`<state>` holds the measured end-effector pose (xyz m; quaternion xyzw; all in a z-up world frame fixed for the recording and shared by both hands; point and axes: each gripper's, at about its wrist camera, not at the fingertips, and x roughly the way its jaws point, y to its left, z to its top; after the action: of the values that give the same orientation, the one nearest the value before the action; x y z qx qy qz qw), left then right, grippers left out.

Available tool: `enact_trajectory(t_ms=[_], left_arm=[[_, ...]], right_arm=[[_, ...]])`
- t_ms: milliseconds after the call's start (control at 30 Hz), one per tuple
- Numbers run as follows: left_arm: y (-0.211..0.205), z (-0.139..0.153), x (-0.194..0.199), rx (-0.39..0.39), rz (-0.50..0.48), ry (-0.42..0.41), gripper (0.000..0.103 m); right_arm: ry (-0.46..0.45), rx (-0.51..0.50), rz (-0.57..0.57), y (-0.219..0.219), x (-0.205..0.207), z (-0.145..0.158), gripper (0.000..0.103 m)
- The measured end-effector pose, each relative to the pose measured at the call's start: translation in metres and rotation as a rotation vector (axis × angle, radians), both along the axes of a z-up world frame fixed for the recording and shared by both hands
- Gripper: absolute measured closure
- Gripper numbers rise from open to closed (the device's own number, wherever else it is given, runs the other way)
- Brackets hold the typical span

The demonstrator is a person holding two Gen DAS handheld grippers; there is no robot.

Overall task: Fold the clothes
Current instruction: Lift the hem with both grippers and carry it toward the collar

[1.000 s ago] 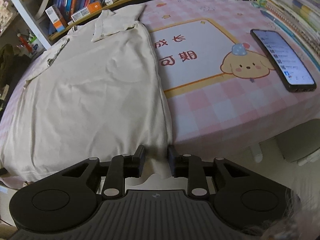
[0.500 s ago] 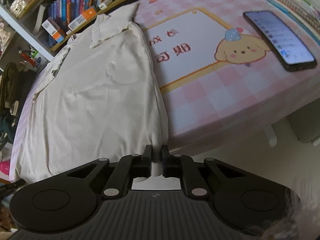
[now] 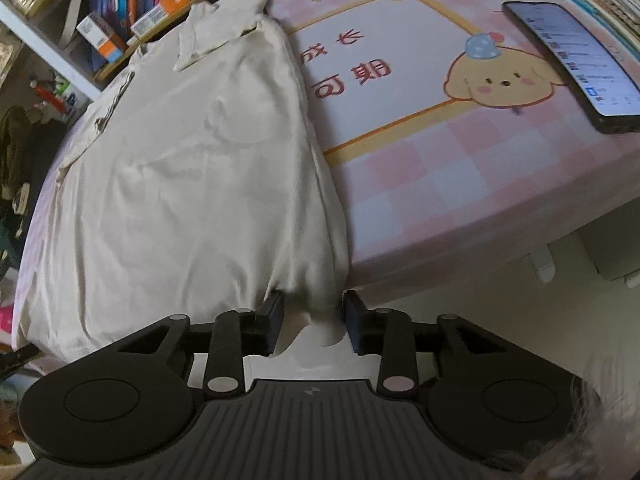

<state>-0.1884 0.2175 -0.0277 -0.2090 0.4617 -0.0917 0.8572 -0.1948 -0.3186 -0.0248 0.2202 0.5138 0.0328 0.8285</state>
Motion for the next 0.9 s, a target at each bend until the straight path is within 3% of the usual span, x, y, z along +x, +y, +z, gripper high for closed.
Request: enact_trajectory(t_ms=[33, 100, 433, 800, 900], left_arm=[[-0.001, 0.001, 0.0, 0.001, -0.003, -0.001, 0.096], [-0.002, 0.002, -0.002, 0.012, -0.001, 0.001, 0.1], [0.003, 0.01, -0.021, -0.016, -0.014, 0.025, 0.1], [0.002, -0.023, -0.064, -0.08, -0.059, 0.212, 0.1], [0.001, -0.023, -0.064, -0.121, -0.062, 0.208, 0.1]], right_arm=[[0.0, 0.01, 0.006, 0.0, 0.0, 0.0, 0.092], [-0.005, 0.009, 0.017, 0.0, -0.001, 0.003, 0.094], [-0.043, -0.006, -0.004, -0.016, -0.022, 0.028, 0.096], [0.122, 0.03, -0.027, -0.029, -0.068, 0.013, 0.096], [0.161, 0.042, -0.037, -0.03, -0.075, 0.006, 0.096]])
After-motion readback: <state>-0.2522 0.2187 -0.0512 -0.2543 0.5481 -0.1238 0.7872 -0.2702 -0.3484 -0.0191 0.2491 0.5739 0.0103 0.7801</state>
